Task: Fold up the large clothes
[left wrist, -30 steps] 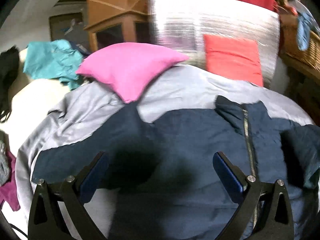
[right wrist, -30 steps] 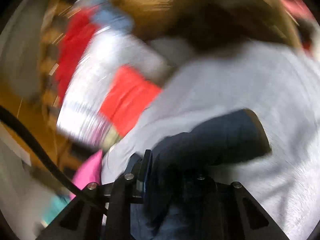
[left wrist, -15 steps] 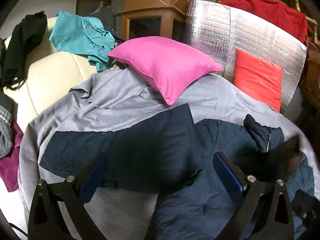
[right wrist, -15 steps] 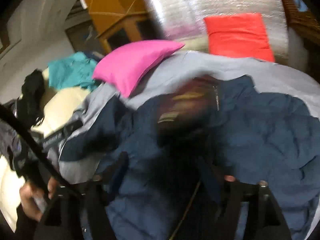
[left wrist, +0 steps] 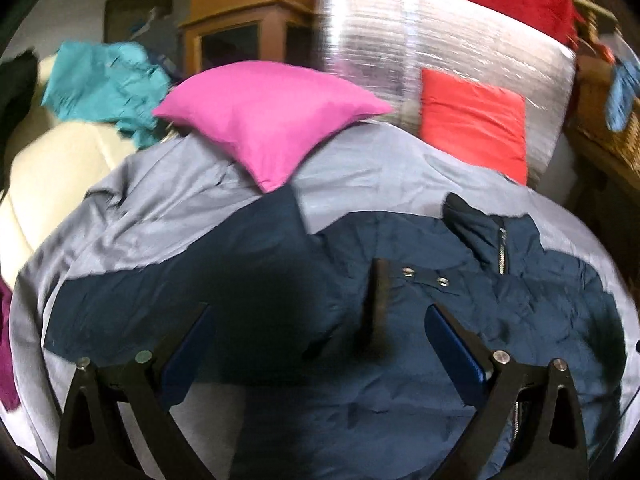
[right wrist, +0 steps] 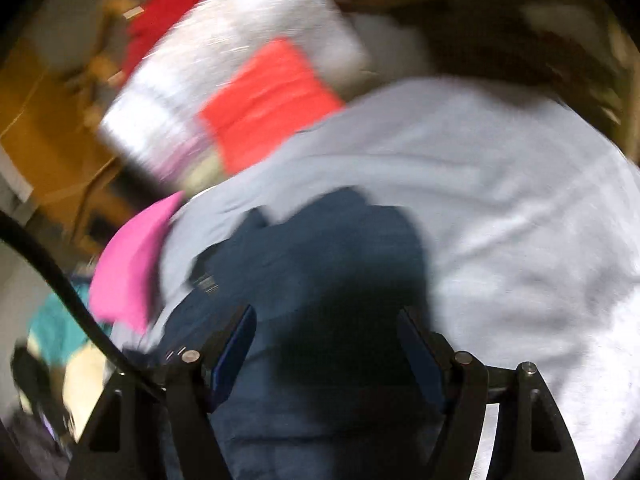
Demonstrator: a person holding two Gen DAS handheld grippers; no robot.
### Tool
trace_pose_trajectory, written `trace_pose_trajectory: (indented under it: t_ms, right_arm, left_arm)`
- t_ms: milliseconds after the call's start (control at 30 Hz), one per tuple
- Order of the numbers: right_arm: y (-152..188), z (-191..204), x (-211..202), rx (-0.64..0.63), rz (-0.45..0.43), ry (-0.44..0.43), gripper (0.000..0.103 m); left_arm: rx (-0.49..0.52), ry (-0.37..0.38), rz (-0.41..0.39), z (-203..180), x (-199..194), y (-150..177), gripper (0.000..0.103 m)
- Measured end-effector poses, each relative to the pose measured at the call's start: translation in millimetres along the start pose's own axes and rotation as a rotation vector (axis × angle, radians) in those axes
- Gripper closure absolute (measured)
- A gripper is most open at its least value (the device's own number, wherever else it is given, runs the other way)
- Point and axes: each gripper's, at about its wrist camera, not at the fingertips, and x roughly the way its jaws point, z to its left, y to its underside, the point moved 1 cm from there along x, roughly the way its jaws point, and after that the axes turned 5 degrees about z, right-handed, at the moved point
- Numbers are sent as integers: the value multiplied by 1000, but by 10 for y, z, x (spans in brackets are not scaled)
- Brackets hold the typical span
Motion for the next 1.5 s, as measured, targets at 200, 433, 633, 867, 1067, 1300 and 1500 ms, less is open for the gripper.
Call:
trace_pose_trajectory:
  t_ms: [200,433,633,867,1067,1300,1500]
  right_arm:
    - [-95,-262,332,107,94,-9,35]
    - [3,-316,634,58,185,47,44]
    - [48,-233,547,-6,163,58,64]
    - [56,-127,434,-38,87,82,72]
    - [63,-153,523,-42,91,116,73]
    - [70,-173,529,-29,96,121,73]
    - [72,-153,549,-32,96,124,73]
  left_arm:
    - [212,-8,-1,-546,210,-11,6]
    - [201,-60,238,-520,857,36,6]
    - [134,70,278,-500,866,65,28]
    - [126,103,274,-497,781,117,79]
    - [101,118,277,-377,763,116,89]
    - [93,95,294,-393,858,105,53]
    - [122,102,264,-451,811,118,91]
